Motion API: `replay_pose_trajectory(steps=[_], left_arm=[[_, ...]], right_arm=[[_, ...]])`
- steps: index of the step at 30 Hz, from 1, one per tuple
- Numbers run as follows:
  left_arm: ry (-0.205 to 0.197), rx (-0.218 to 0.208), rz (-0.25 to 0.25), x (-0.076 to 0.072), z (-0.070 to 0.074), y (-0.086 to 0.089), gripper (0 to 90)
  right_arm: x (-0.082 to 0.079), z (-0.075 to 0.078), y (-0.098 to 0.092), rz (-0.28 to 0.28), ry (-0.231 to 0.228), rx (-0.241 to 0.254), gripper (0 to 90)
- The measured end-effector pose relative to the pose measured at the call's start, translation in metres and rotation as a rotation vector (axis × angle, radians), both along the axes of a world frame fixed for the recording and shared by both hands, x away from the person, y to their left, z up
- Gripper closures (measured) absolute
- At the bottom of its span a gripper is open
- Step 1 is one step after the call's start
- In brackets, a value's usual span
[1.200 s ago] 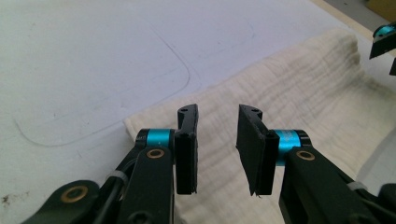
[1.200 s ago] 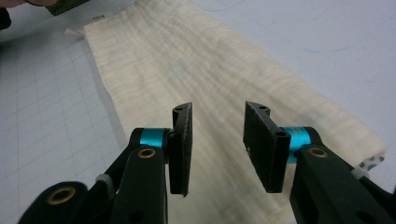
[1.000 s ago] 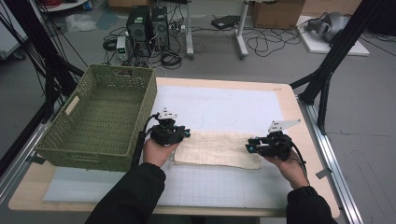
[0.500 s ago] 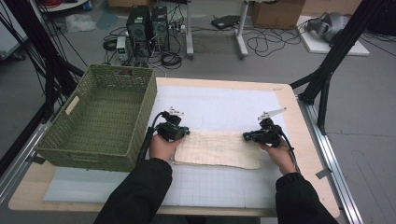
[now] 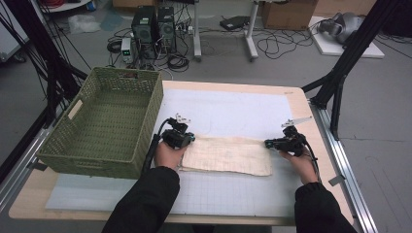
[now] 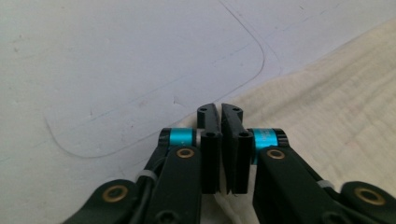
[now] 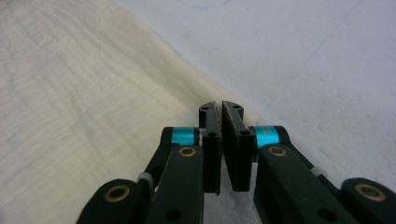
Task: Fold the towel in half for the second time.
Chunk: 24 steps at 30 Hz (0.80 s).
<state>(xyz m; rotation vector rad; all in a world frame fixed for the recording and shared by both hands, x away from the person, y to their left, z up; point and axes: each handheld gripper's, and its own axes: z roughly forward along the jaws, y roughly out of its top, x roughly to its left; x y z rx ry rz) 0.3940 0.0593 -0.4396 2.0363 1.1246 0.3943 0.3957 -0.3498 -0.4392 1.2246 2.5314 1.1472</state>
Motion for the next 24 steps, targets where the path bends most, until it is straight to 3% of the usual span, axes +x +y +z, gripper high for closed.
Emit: replay_pose_trajectory(steps=[3,5,8,11,13,16,20,24], left_arm=[[-0.025,-0.052,0.027,-0.001,0.005,0.005,73.1],[-0.044,-0.070,0.053,-0.001,0.008,0.007,70.6],[-0.020,-0.074,0.088,0.003,0.006,0.010,63.3],[0.022,-0.073,0.101,0.006,0.001,0.011,58.3],[0.041,-0.060,0.102,0.007,-0.003,0.009,55.2],[0.021,-0.022,0.098,0.006,-0.003,0.007,59.1],[0.033,-0.045,0.058,0.006,-0.004,0.007,81.9],[0.031,-0.050,0.065,0.006,-0.003,0.006,85.5]], right_arm=[[0.000,0.009,0.002,0.001,-0.043,0.008,76.1],[0.004,0.013,-0.001,-0.008,-0.030,0.015,70.1],[0.010,0.015,-0.002,-0.027,-0.005,-0.008,60.7],[0.013,0.012,-0.004,-0.044,0.005,-0.016,57.4],[0.015,0.007,-0.004,-0.033,0.034,-0.014,57.2],[0.015,0.004,0.000,0.012,0.050,-0.023,66.7],[0.015,0.004,0.005,0.042,0.058,-0.041,82.1],[0.016,0.004,0.004,0.053,0.065,-0.030,84.6]])
